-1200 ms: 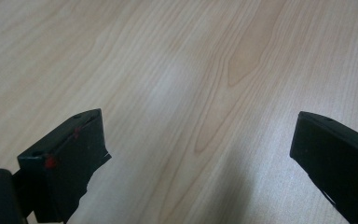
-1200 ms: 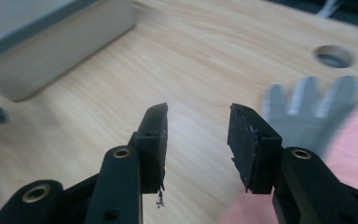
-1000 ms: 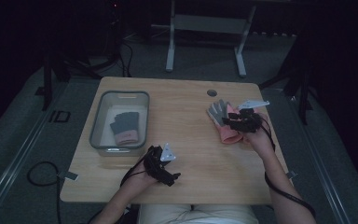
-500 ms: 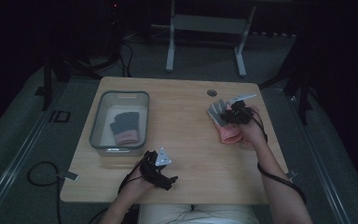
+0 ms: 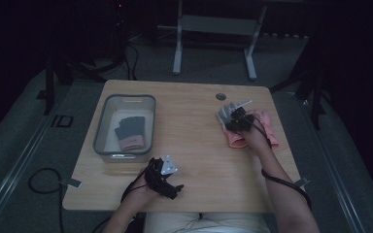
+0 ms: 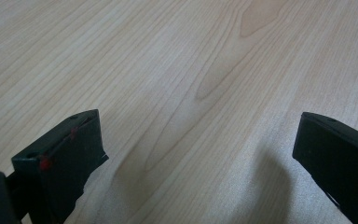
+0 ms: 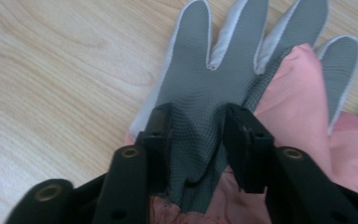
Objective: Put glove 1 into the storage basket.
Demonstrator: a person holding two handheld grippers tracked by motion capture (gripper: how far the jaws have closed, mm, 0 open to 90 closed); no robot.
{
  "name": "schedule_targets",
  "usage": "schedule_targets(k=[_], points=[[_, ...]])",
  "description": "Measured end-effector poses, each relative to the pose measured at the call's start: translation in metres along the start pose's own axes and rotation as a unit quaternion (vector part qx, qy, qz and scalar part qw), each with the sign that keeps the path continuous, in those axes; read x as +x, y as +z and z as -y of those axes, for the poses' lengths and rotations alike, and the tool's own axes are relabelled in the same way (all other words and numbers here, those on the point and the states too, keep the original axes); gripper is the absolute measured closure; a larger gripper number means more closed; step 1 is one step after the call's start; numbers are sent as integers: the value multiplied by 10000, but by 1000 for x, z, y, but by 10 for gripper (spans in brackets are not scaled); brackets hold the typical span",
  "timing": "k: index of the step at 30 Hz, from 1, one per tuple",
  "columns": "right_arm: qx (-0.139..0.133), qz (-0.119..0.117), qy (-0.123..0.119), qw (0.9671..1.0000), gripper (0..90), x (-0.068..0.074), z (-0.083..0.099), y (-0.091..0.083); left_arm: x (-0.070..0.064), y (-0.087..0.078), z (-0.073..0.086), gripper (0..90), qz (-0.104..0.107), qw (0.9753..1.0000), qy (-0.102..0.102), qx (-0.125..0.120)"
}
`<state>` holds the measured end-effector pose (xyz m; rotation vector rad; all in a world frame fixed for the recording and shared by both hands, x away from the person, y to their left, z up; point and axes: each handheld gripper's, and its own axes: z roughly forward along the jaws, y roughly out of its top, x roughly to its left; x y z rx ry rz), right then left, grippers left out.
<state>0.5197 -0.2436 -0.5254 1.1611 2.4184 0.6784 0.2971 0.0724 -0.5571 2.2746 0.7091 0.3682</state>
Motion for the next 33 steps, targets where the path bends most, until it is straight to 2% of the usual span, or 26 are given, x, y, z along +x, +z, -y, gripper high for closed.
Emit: schedule_targets(k=[1,4,6,8,10,13,16,18,20,21,24,27,29,33], points=[[13,-36,100,9999,711,-1,0,1,0,0,0,15,11,10000,-13,-19],[20,-38,197,9998,812,-1,0,1,0,0,0,14,3,10000,10,0],[-75,-49,356,9993,855,-2,1,0,0,0,0,15,-11,10000,35,16],[-235,-125,634,9976,872,-4,3,-5,0,0,1,15,-2,10000,17,-14],[-437,-160,742,9962,876,-3,4,-15,1,-1,1,15,-5,10000,21,-21],[-731,-273,956,9924,881,2,3,-31,2,-1,1,15,7,10000,-30,-41],[-1015,-525,1178,9864,883,10,2,-53,1,-2,1,15,1,10000,-29,-68],[-1186,-641,1255,9829,884,20,2,-68,1,-2,2,15,28,10000,-30,-82],[-1302,-686,1248,9812,885,32,2,-83,0,-2,2,15,49,9999,-44,-97],[-1403,-693,1328,9787,885,38,2,-90,0,-2,2,15,32,10000,-22,-79],[-1490,-614,1295,9784,886,58,0,-107,-1,-2,2,15,20,10000,11,-70],[-1468,-520,1219,9803,886,82,3,-119,-1,-2,2,15,-72,9999,46,-90],[-1457,-563,1380,9780,886,96,9,-122,0,-2,3,15,-66,9999,18,-116],[-1372,-411,1522,9779,886,117,19,-121,1,-3,4,15,-23,9999,-1,-130]])
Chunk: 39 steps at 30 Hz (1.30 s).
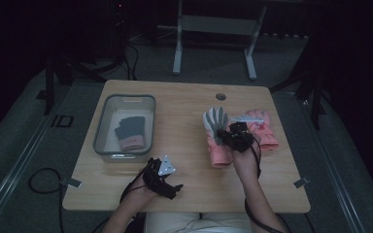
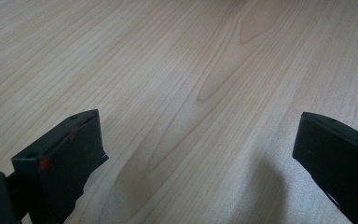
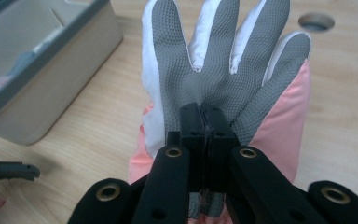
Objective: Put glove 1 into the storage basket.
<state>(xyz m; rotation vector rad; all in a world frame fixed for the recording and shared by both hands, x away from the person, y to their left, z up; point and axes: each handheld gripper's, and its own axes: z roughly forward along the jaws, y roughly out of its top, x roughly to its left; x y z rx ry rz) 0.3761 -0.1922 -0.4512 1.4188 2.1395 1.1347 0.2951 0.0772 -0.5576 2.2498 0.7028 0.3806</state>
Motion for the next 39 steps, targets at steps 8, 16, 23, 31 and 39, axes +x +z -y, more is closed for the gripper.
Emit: schedule_targets(k=[8,16,23,31,39], points=[[192,390,279,9987,886,10,18,36,-1,0,1,14,21,10000,21,-4],[442,406,516,9969,885,10,13,77,-2,0,1,15,71,10000,52,4],[668,410,398,9961,881,16,16,104,-3,0,1,14,52,9999,92,6],[742,318,178,9966,881,23,19,108,-2,1,2,15,68,9999,89,12],[565,208,132,9981,776,24,13,94,-2,1,2,15,58,9999,113,36]])
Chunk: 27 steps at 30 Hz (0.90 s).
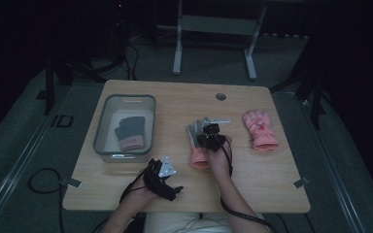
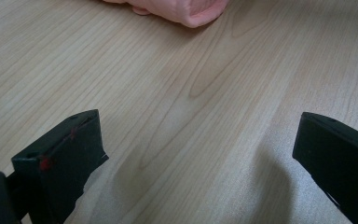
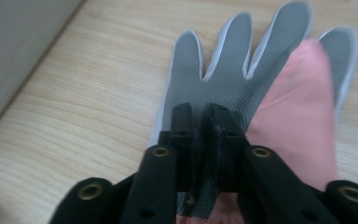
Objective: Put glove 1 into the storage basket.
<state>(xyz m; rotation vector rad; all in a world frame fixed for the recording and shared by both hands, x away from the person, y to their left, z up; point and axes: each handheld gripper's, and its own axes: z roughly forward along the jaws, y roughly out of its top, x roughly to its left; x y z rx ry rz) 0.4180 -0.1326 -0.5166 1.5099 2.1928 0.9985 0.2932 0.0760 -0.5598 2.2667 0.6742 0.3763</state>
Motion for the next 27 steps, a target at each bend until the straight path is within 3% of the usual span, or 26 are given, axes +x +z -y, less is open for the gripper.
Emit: schedule_targets(k=[5,9,11,12,15,20,27], points=[[-288,-230,-284,9989,700,-7,-6,-31,0,0,0,14,11,10000,-11,1],[-399,-261,-397,9981,685,-20,-10,-51,-1,0,0,14,5,10000,-8,18],[-494,-170,-474,9975,685,-37,-14,-67,-1,0,-1,15,-30,10000,16,6],[-494,-170,-474,9975,685,-37,-14,-67,-1,0,-1,15,-30,10000,16,6],[-506,41,-528,9973,686,-60,-17,-77,-1,-1,-1,15,-2,10000,7,-7],[-549,430,-551,9960,655,-110,-19,-90,0,0,0,15,-3,10000,-4,4],[-552,820,-491,9939,603,-168,-20,-96,-1,1,-1,15,-12,10000,28,38]])
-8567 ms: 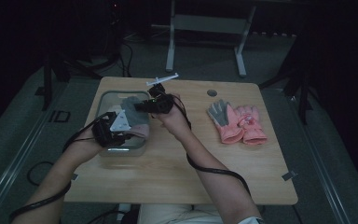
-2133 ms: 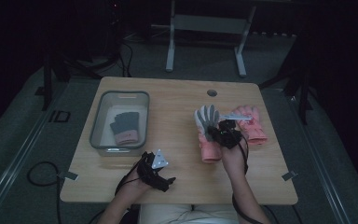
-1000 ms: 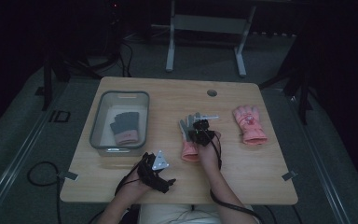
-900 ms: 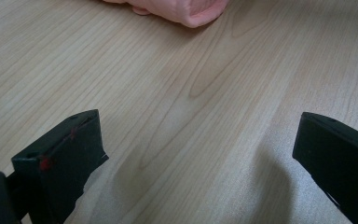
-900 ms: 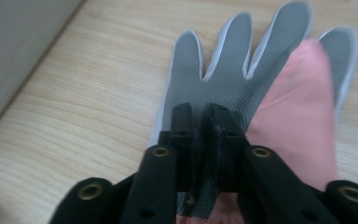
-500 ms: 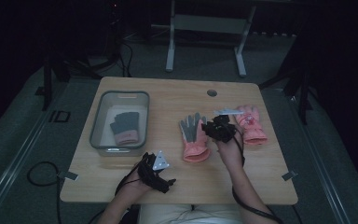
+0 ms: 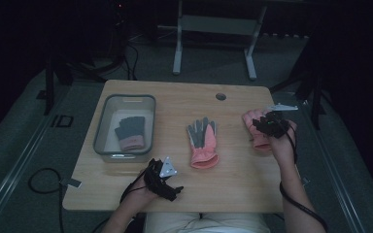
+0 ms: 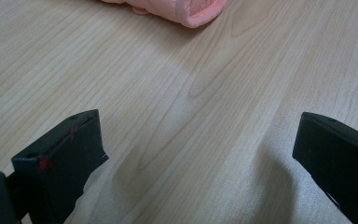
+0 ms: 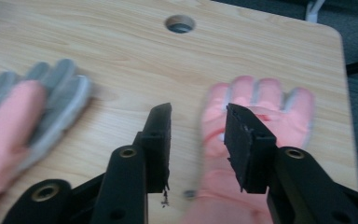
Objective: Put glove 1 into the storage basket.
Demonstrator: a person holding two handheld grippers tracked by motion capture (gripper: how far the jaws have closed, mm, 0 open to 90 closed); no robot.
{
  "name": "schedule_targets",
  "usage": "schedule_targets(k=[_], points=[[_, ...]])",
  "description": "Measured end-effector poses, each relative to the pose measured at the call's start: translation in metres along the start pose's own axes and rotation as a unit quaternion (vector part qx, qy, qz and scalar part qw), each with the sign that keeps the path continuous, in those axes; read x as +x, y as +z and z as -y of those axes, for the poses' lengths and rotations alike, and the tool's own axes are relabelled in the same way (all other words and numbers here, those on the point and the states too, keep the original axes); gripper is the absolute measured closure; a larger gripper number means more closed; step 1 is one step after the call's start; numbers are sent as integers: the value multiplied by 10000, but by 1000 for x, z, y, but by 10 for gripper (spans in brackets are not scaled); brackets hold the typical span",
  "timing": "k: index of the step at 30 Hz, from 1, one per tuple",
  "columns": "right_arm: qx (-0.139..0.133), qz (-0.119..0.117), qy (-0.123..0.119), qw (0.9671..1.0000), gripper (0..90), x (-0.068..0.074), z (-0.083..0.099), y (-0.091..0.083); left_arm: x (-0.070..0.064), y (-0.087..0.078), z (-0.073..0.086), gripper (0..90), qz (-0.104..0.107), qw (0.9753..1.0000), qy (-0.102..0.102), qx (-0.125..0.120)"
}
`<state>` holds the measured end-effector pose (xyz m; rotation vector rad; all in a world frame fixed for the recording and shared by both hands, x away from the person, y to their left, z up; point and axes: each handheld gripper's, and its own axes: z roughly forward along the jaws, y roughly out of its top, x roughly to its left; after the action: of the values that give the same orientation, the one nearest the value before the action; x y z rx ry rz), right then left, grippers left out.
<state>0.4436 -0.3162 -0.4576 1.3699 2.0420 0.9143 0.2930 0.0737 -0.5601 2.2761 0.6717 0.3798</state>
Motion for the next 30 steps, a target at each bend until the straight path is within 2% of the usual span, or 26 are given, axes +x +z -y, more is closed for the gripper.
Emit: schedule_targets(k=[3,7,10,14,18,21,24,27,30], points=[[109,128,-151,9997,579,-13,1,7,0,0,0,14,11,10000,-14,-19],[176,238,-272,9992,565,-23,2,17,0,0,0,14,24,10000,-16,0],[224,277,-267,9990,558,-29,1,25,1,0,0,15,23,10000,-9,5],[269,282,-375,9985,522,-30,1,37,0,0,0,15,20,10000,-5,0],[404,407,-490,9971,494,-28,3,46,0,0,0,14,23,10000,-9,-16],[563,448,-510,9961,480,-28,10,55,0,0,0,14,22,10000,-4,-12],[840,582,-571,9931,475,-31,20,66,0,0,0,14,24,10000,-1,-13],[826,564,-460,9939,517,-33,27,71,0,0,0,15,24,10000,1,-13],[815,558,-240,9948,641,-33,29,72,-1,0,0,14,23,10000,14,-14]])
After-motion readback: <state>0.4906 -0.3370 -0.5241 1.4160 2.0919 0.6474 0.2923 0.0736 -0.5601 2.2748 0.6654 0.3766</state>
